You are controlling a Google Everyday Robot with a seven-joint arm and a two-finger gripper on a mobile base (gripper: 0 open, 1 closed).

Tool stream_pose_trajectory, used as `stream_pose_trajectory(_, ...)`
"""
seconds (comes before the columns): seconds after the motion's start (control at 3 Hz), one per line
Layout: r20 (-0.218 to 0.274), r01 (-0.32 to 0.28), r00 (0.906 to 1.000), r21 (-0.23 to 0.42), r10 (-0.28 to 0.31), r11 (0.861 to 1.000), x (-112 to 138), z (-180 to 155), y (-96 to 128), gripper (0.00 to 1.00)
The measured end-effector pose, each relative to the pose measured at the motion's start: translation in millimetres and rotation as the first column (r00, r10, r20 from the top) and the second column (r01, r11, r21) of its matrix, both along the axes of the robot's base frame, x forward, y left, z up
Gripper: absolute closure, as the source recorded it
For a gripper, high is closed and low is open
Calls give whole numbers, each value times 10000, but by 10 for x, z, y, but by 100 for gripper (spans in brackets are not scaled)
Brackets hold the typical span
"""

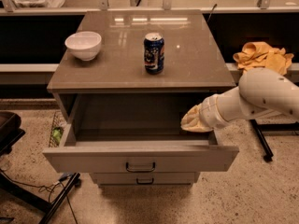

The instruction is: Open top drawer

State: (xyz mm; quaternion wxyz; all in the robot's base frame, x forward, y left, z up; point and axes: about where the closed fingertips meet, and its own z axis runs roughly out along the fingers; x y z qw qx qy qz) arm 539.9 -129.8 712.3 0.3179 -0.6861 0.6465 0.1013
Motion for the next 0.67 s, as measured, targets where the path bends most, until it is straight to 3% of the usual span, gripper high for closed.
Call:
stream_pose_trajectory(0.33, -208, -259, 9995, -295, 253, 9992, 240, -212, 236, 100)
stream_pose_trajectory(0.67, -825, -211, 9964, -366, 181, 9991, 214, -578, 327, 100)
